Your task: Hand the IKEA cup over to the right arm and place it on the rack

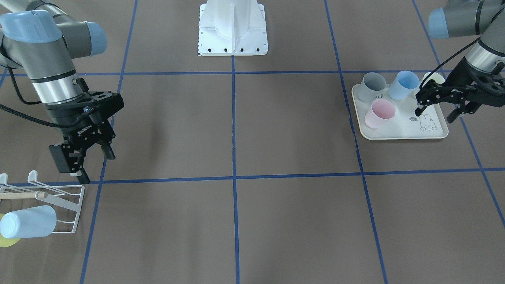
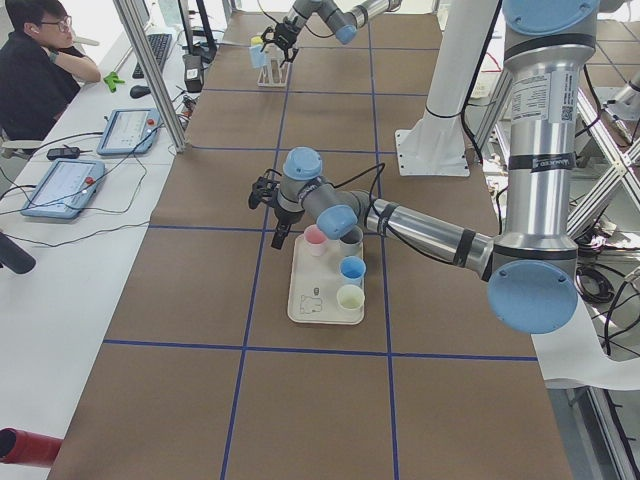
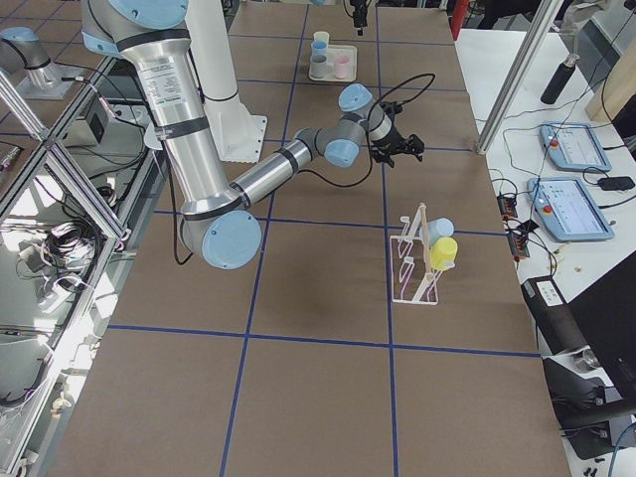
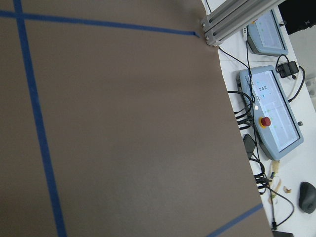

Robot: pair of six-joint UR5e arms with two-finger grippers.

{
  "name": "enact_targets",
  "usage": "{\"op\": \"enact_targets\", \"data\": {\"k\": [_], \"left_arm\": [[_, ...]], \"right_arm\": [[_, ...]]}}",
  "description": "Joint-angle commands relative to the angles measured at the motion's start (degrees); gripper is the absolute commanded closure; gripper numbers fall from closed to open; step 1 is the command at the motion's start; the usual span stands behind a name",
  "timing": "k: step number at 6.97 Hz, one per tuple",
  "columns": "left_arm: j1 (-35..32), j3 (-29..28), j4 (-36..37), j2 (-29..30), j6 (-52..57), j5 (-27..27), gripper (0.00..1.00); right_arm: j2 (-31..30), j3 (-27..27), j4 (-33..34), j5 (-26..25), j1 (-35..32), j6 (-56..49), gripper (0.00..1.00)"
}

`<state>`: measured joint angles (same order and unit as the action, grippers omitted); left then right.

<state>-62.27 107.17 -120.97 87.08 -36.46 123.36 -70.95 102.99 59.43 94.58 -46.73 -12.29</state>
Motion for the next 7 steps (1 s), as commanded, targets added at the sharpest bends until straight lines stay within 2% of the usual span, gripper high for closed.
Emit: {"op": "enact_targets", "data": {"k": [1, 2, 3, 5, 6, 7], "left_arm": [[4.5, -0.2, -2.9, -0.9, -7.5, -1.8, 0.0], [9.3, -0.2, -5.6, -2.2, -13.7, -6.0, 0.0], [12.1, -0.3, -7.2, -2.8, -16.9, -8.1, 0.0], [14.4, -0.3, -7.5, -4.4, -16.8, -8.4, 0.01], [14.5, -0.3, -7.4, -4.6, -16.7, -8.4, 0.23], [14.6, -0.2, -7.4, -5.0, -16.8, -8.4, 0.52]], "right_arm": [[-0.3, 2.7, -1.6, 0.2, 5.2, 17.4, 0.01], [-0.3, 3.8, -1.1, 0.2, 7.2, 23.0, 0.01], [-0.3, 3.8, -1.2, 0.2, 8.2, 24.0, 0.01], [-0.3, 3.8, -1.2, 0.2, 8.5, 24.0, 0.01], [-0.3, 3.8, -1.2, 0.2, 8.6, 24.0, 0.01], [-0.5, 3.8, -1.3, 0.2, 8.6, 24.0, 0.01]]}}
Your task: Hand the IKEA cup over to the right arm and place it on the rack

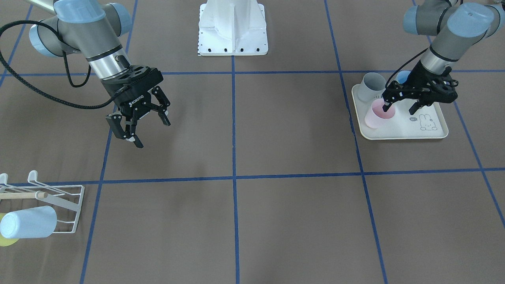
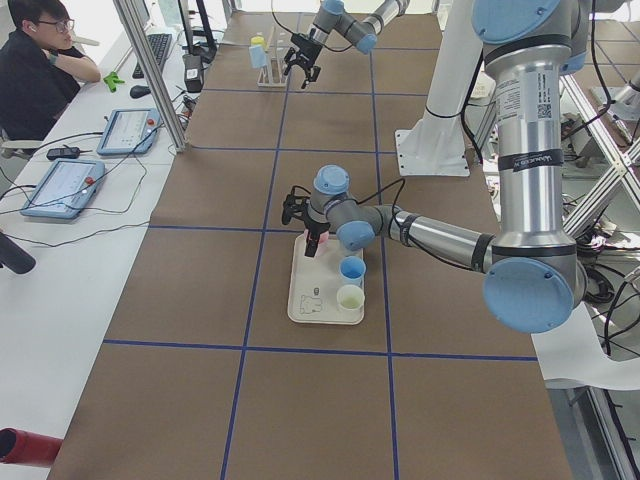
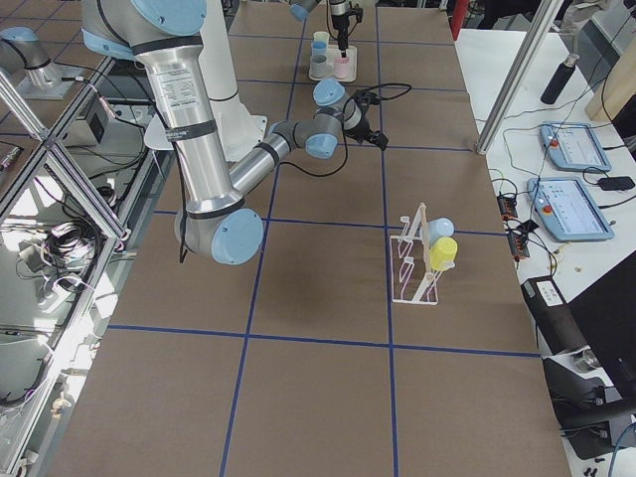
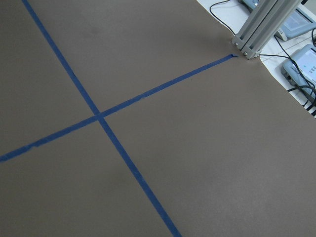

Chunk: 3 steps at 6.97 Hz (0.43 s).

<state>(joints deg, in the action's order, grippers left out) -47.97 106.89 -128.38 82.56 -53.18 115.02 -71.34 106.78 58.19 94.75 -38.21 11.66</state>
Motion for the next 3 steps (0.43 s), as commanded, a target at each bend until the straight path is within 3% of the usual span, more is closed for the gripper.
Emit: {"op": "enact_targets", "data": {"k": [1, 3], "left_arm": [[0.6, 0.1, 0.0, -0.6, -0.1, 0.0, 0.62], [0.9, 0.1, 0.0, -0.6, -0.3, 0.3, 0.64]], "right_arm": [[-0.4, 0.0, -0.2, 0.1, 0.2, 0.0, 0.01], [-0.6, 0.0, -0.3, 0.0, 0.2, 0.0, 0.01]]}}
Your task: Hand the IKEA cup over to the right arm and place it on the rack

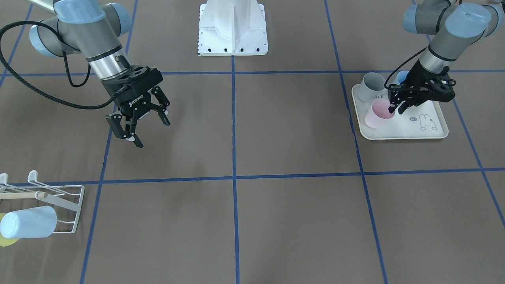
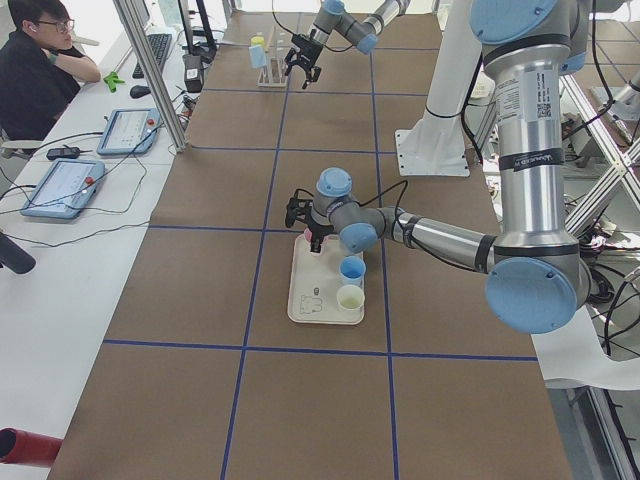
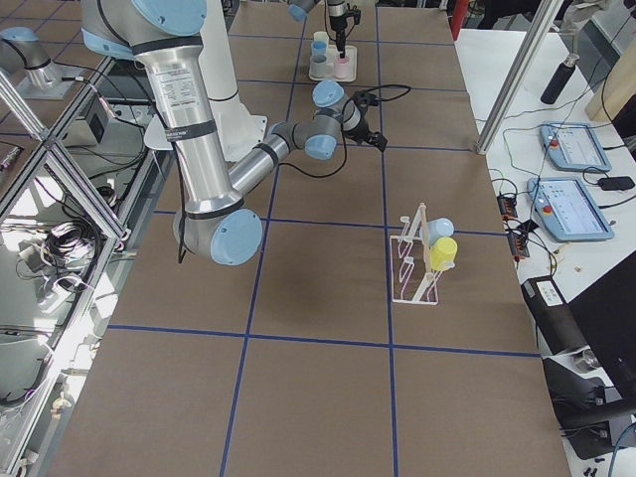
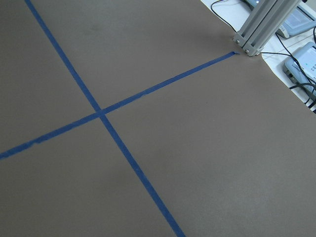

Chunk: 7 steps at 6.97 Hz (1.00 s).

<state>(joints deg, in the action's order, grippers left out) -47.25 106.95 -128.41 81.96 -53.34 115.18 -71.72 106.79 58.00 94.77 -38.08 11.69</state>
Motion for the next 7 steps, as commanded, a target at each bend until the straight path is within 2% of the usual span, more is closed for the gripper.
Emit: {"op": "enact_targets", "data": {"k": [1, 2, 3, 7], "left_arm": [[0.3, 0.0, 0.0, 0.0, -0.2, 0.3, 0.67], [0.3, 0.0, 0.0, 0.0, -0.2, 0.4, 0.8], [0.4, 0.0, 0.0, 0.0, -0.2, 0.3, 1.0], [-0.7, 1.1, 0.5, -0.4, 0.5, 0.3, 1.0]], "right_arm": [[-0.2, 0.1, -0.1, 0.0, 0.0, 0.0, 0.01], [-0.3, 0.0, -0.1, 0.0, 0.0, 0.0, 0.01], [-0.3, 0.0, -0.2, 0.0, 0.2, 0.0, 0.01], [0.2, -0.1, -0.3, -0.2, 1.7, 0.0, 0.01]]}}
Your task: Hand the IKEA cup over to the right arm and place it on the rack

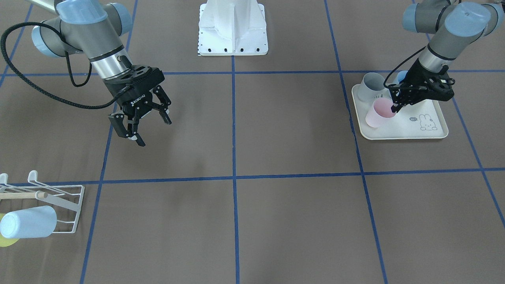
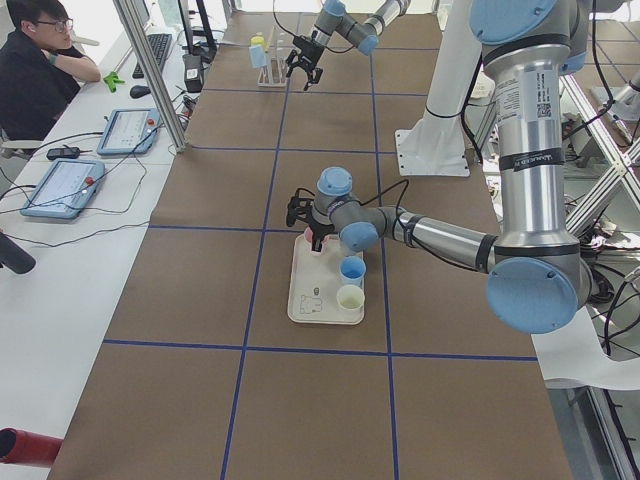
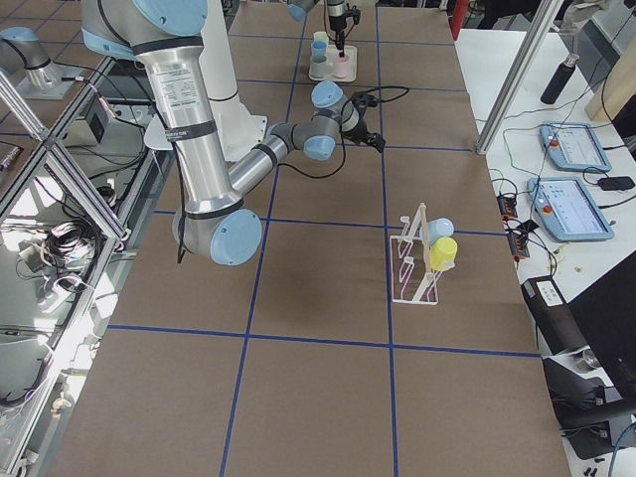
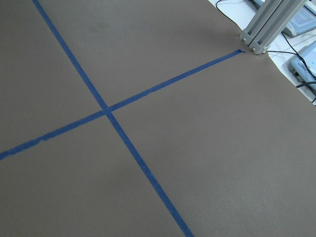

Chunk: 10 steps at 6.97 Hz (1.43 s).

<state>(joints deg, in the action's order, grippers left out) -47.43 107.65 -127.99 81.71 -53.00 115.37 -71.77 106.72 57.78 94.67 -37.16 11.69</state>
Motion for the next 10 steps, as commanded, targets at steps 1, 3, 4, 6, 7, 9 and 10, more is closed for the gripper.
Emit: {"op": "enact_targets", "data": {"k": [1, 3, 4, 6, 7, 9, 10], "left_arm": [[-3.1, 1.2, 1.3, -0.2, 1.1, 0.4, 1.0], [-8.4, 9.0, 9.0, 0.6, 4.1, 7.5, 1.0], [-9.2, 9.6, 8.4, 1.7, 2.3, 12.2, 1.0], [-8.9, 9.0, -1.7, 7.2, -14.4, 13.3, 1.0], [-8.3, 7.8, -10.2, 9.1, -24.5, 13.2, 1.0], [-0.5, 2.7, -26.1, 15.0, -43.8, 11.9, 1.0], [4.1, 1.7, -27.1, 19.0, -48.8, 5.8, 1.0]], "right_arm": [[0.7, -0.1, -0.1, -0.2, 1.8, -0.1, 0.01], [0.8, -3.5, -11.4, -0.5, 5.5, 1.7, 0.01], [0.8, -6.7, -19.3, -0.5, 6.8, 1.7, 0.01], [0.9, -10.5, -32.3, -0.6, 9.4, 1.7, 0.01], [1.1, -11.9, -37.1, -1.5, 10.6, 1.7, 0.01], [2.0, -15.4, -46.9, -4.1, 13.8, 1.8, 0.01], [2.1, -15.7, -48.4, -4.1, 14.5, 1.7, 0.01]]}}
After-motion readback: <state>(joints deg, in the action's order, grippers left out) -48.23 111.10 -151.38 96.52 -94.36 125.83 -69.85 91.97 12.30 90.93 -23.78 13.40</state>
